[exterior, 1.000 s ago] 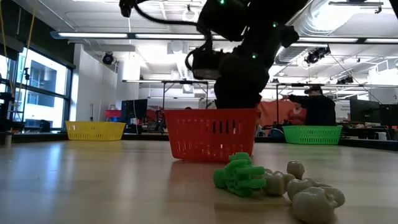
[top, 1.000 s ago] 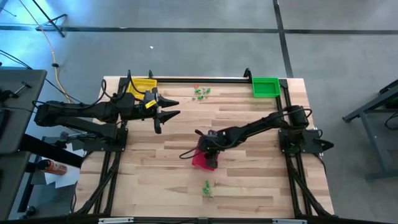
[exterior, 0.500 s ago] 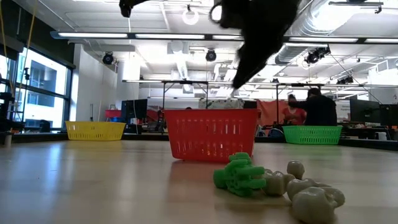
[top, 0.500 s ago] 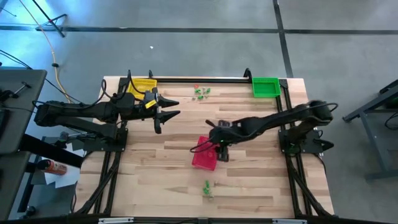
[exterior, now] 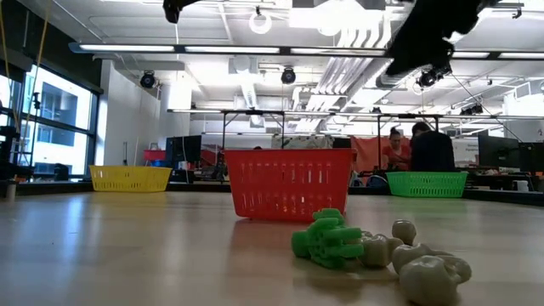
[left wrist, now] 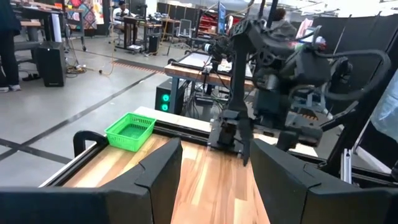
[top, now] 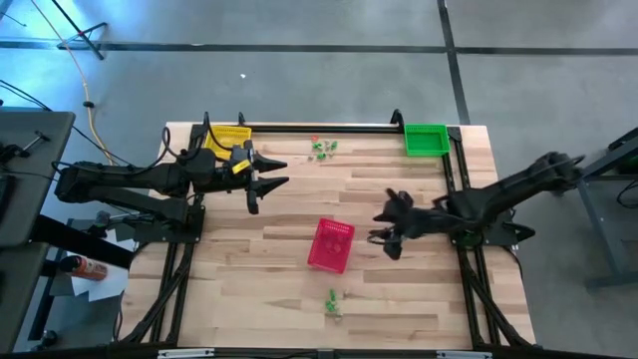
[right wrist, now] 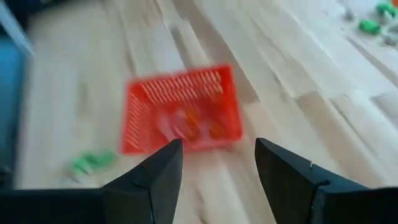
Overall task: Sort Halloween decoration
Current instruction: Put the orange pumpkin toy into the red bin
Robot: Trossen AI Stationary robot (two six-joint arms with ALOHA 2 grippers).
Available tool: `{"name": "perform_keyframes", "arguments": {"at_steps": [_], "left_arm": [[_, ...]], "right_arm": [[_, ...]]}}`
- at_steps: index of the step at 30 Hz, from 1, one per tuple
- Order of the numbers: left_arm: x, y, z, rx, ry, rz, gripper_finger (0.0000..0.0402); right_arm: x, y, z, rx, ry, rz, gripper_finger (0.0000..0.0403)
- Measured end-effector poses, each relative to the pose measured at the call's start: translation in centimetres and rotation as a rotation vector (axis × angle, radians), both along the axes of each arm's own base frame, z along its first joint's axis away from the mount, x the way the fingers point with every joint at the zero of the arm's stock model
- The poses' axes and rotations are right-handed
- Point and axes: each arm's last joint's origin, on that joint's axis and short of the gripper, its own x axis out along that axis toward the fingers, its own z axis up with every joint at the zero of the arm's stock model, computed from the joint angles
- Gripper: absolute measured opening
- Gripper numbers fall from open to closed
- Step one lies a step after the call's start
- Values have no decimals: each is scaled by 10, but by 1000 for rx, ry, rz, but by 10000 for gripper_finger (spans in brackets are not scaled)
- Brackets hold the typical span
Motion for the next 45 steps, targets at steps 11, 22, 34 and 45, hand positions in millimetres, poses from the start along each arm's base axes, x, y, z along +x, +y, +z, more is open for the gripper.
{"name": "perform_keyframes", "arguments": {"at_steps": [11, 22, 34, 45], "left_arm": [[0, 0, 1, -1, -10, 0, 181], [0, 0, -1, -58, 3, 1, 181], [0, 0, -1, -113, -8, 0, 181], [25, 0, -14, -277, -26, 14, 181]], "right_arm": [[4, -5, 37, -60, -676, -126, 197], [9, -15, 51, -62, -732, -166, 197], [12, -24, 50, -77, -717, -140, 197], [16, -43, 45, -240, -642, -106, 197]]}}
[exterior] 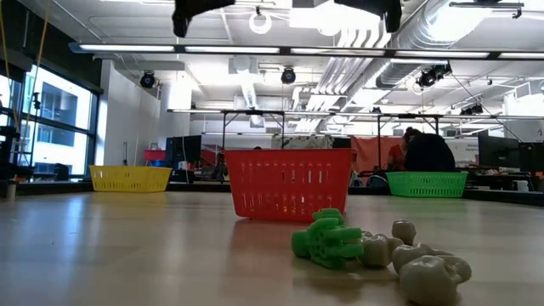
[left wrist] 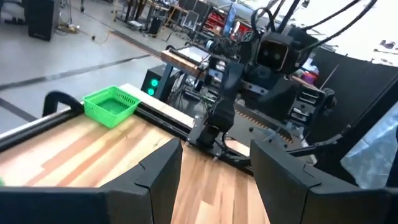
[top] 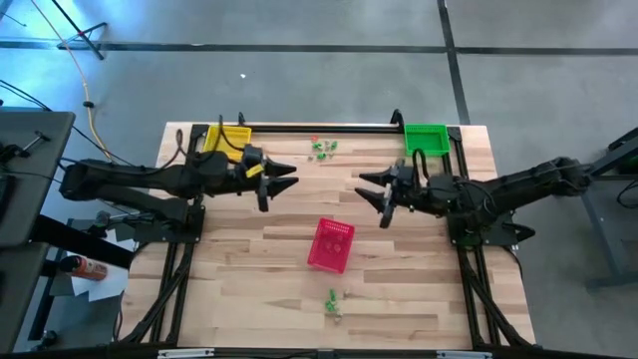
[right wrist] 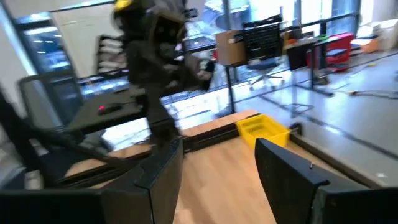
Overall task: Sort Halloween decoration
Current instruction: Put the orange pumpkin toy into the red bin
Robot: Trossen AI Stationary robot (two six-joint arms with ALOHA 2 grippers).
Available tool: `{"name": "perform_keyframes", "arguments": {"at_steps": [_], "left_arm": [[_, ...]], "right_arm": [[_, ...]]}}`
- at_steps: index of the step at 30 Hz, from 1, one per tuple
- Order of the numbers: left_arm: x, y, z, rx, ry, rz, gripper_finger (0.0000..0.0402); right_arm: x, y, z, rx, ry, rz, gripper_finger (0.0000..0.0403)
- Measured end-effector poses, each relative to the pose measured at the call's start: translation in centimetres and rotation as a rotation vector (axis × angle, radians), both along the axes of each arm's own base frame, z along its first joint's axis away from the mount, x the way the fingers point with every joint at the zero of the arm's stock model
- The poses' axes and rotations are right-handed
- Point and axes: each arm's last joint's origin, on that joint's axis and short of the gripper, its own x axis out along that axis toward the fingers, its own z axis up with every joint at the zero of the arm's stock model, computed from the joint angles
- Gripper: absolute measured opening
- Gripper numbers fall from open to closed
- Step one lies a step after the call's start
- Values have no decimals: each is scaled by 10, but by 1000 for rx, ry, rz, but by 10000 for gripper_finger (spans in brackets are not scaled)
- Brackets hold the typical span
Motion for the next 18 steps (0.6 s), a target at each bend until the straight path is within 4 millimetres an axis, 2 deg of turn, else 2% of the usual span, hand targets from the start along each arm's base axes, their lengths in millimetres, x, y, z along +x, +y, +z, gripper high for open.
{"name": "perform_keyframes", "arguments": {"at_steps": [4, 7, 12, 18], "left_arm": [[24, 3, -14, -6, 108, 42, 181], [42, 19, -24, -36, 253, 158, 181], [58, 72, -24, -143, 483, 317, 181], [66, 153, -26, -130, 660, 415, 181]], "right_arm": [[1, -13, 0, -9, 3, -57, 197], [1, -22, 0, -9, 3, -93, 197], [1, -34, 0, -7, 2, -147, 197], [0, -51, 1, 132, -65, -254, 197]]}}
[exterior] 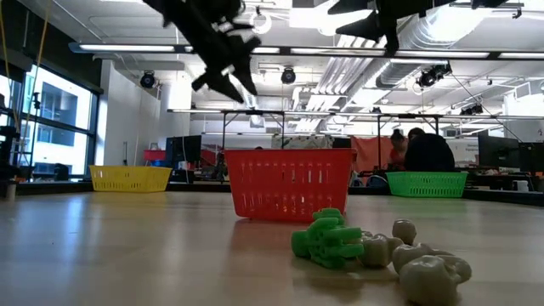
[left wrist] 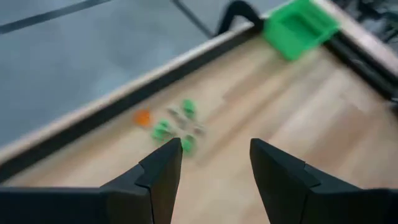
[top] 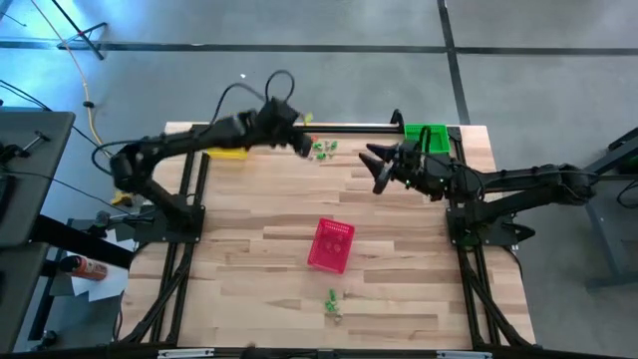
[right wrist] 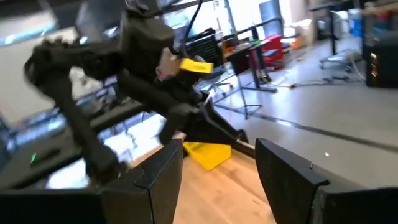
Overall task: Sort Halloween decoration
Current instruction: Put the orange pumpkin toy into the red bin
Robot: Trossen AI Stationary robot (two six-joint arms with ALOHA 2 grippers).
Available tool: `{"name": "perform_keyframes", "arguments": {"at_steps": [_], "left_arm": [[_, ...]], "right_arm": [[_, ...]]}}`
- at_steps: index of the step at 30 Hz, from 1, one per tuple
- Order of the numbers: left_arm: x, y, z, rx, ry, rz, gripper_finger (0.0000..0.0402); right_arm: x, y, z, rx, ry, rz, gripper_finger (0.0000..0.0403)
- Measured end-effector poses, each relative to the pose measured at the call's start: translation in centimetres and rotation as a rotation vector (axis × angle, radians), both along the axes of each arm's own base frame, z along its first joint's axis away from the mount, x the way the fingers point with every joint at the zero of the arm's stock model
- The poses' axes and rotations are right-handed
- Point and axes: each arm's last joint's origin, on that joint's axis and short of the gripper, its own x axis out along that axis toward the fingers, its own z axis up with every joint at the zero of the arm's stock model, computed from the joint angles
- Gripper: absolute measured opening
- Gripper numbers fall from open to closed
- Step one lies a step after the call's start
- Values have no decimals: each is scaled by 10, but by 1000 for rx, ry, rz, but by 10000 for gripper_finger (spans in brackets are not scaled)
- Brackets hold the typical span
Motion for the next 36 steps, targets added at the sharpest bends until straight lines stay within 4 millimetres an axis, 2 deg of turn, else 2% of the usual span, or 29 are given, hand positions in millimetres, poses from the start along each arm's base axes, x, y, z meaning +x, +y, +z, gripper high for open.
{"name": "perform_keyframes", "arguments": {"at_steps": [3, 7, 13, 17, 22, 28, 31, 36], "left_arm": [[3, 41, -8, -9, 25, 53, 181], [5, 84, -32, -132, 14, 119, 181], [5, 119, -73, -284, 19, 105, 181], [13, 132, -100, -397, 21, 136, 181], [31, 137, -116, -448, 45, 113, 181], [48, 142, -123, -431, 93, 101, 181], [53, 145, -128, -386, 166, 116, 181], [58, 151, -132, -368, 167, 80, 181]], "right_arm": [[-1, -5, 0, 49, -31, -31, 197], [-1, -8, 0, 110, -70, -41, 197], [-1, -6, 0, 168, -105, -32, 197], [-1, -6, 0, 170, -106, -24, 197], [-1, -6, 0, 178, -110, -23, 197], [-1, -5, 0, 177, -110, -23, 197], [-1, -5, 0, 176, -109, -22, 197], [-1, -5, 0, 176, -104, -23, 197]]}}
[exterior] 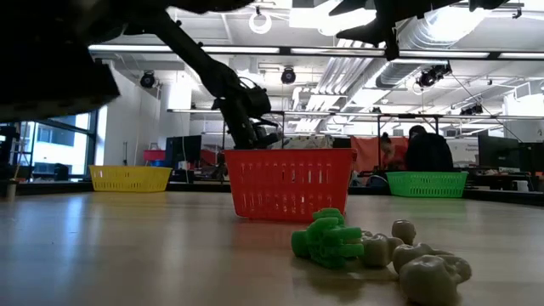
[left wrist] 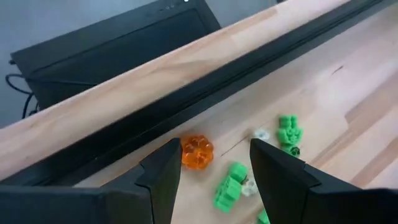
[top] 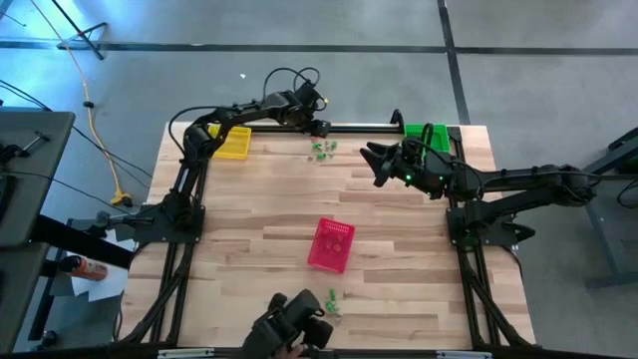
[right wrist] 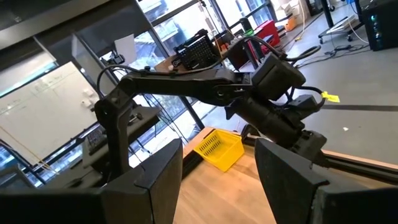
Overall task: Sort Halloween decoration
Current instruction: Put the orange pumpkin toy into the red bin
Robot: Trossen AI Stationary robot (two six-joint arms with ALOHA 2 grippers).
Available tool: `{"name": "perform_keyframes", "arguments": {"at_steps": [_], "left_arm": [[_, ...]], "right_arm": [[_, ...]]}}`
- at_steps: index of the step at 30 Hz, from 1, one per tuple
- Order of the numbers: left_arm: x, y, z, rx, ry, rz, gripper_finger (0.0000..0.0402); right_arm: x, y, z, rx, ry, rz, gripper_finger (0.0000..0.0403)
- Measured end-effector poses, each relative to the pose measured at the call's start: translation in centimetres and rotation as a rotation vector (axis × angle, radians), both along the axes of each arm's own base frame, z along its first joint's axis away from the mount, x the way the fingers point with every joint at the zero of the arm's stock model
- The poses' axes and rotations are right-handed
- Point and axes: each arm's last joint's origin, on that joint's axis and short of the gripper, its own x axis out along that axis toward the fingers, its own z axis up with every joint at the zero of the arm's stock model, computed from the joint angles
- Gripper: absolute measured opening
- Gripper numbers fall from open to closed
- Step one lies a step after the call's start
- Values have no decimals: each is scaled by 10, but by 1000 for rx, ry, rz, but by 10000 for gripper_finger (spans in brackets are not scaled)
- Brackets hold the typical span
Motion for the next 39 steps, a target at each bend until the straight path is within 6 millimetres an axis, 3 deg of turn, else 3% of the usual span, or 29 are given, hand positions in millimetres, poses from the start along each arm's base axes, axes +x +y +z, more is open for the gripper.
{"name": "perform_keyframes", "arguments": {"at_steps": [7, 19, 26, 39], "left_arm": [[-1, 1, 0, 64, 42, -93, 151], [-1, 3, -13, 45, 53, -149, 7], [4, 2, -23, 16, 39, -165, 1], [-2, 2, -22, 9, 77, -192, 0]], "right_arm": [[0, 0, 0, 0, 5, 0, 197], [0, 0, -1, 1, 14, 1, 197], [0, 0, -2, 1, 21, 1, 197], [0, 0, -4, 3, 45, 1, 197]]}}
